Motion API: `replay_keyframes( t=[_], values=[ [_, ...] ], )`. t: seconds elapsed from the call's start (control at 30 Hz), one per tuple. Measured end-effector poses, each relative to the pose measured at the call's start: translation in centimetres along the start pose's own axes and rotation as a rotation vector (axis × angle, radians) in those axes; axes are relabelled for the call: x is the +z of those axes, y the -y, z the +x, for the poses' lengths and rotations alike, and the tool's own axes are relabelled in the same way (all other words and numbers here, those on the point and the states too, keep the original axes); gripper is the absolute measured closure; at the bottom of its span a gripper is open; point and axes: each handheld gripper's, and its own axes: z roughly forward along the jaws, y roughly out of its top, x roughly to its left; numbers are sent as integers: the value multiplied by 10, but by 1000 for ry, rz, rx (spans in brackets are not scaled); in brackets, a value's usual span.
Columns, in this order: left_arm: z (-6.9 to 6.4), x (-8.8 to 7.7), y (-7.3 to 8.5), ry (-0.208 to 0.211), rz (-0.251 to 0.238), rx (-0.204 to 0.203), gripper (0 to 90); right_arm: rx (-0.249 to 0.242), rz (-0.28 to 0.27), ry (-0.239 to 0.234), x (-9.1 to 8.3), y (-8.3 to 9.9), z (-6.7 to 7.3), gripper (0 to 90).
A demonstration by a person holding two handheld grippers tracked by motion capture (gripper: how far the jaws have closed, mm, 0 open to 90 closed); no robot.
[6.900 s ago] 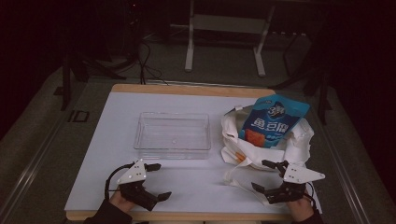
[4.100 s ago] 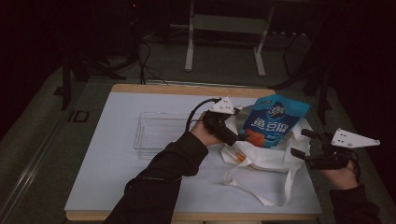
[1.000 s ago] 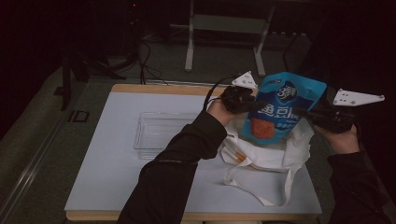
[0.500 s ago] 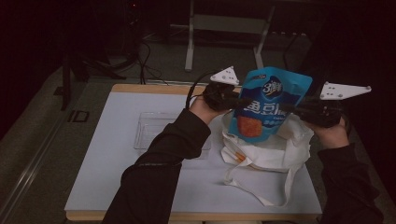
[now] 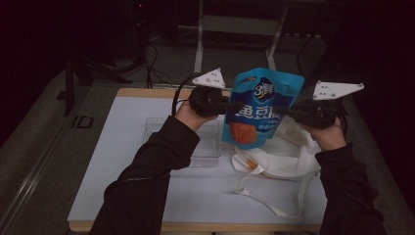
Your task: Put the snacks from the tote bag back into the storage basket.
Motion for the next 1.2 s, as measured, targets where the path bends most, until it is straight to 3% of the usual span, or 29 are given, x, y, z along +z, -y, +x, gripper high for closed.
replay_keyframes(
  t=[0.23, 0.3, 0.37, 0.7, 1.2],
  values=[
    [2, -27, 9, -31, -6, -6, 900, -28, 6, -30, 22, -14, 7, 889],
    [2, -27, 9, -31, -6, -6, 900, -27, 5, -36, 25, -16, 8, 889],
    [3, -42, 14, -33, -2, -4, 900, -36, 5, -54, 34, -21, 11, 889],
    [8, -77, 24, -57, 4, -9, 900, -67, 3, -97, 64, -38, 21, 888],
    [13, -119, 42, -84, 31, -16, 900, -91, 12, -155, 107, -54, 38, 888]
  ],
)
